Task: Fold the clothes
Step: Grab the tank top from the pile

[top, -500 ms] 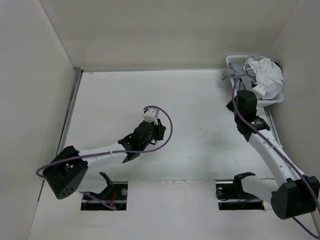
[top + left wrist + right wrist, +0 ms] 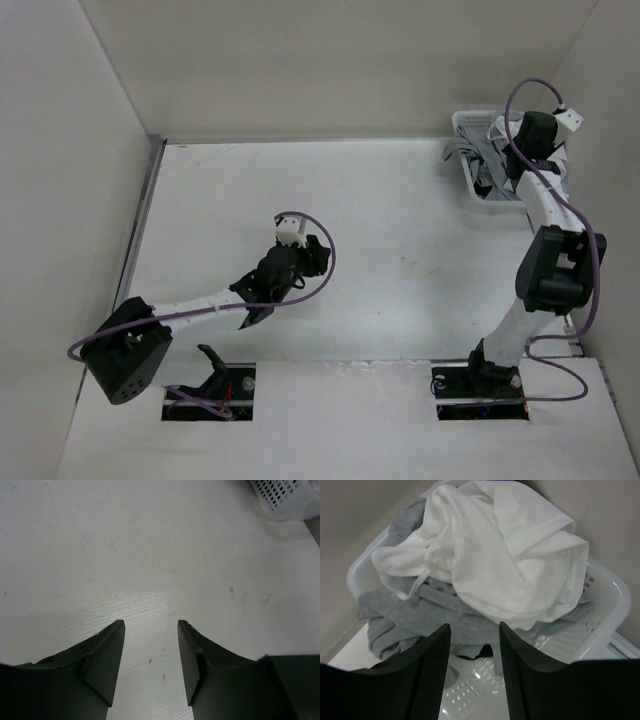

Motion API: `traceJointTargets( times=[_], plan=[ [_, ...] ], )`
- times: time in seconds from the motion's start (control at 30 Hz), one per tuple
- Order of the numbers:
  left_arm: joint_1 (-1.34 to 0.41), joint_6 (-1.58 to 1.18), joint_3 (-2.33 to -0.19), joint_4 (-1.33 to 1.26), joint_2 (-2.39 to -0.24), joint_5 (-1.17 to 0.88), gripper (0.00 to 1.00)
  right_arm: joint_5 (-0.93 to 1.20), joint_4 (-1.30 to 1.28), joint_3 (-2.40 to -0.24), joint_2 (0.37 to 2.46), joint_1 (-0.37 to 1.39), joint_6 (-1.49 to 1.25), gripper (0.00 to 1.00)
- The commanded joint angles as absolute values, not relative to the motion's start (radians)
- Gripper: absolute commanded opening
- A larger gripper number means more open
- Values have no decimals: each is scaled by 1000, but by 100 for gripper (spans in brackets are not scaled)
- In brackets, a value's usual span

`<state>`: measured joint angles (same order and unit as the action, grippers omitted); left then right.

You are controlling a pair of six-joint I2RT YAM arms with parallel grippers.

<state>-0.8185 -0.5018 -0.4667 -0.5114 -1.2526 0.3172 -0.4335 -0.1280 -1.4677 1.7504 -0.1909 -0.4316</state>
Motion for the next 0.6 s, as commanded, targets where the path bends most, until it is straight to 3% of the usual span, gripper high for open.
traceJointTargets(
  times=[0.0,0.57],
  plan=[
    [-812,-520,-454,-595,-1256,310,46,-407,-132,-1594,1830,-214,-374,49],
    [-811,-537,-463,-646,-1327,278,46,-209,-98,-1778,2036,-274,-385,48]
  ],
)
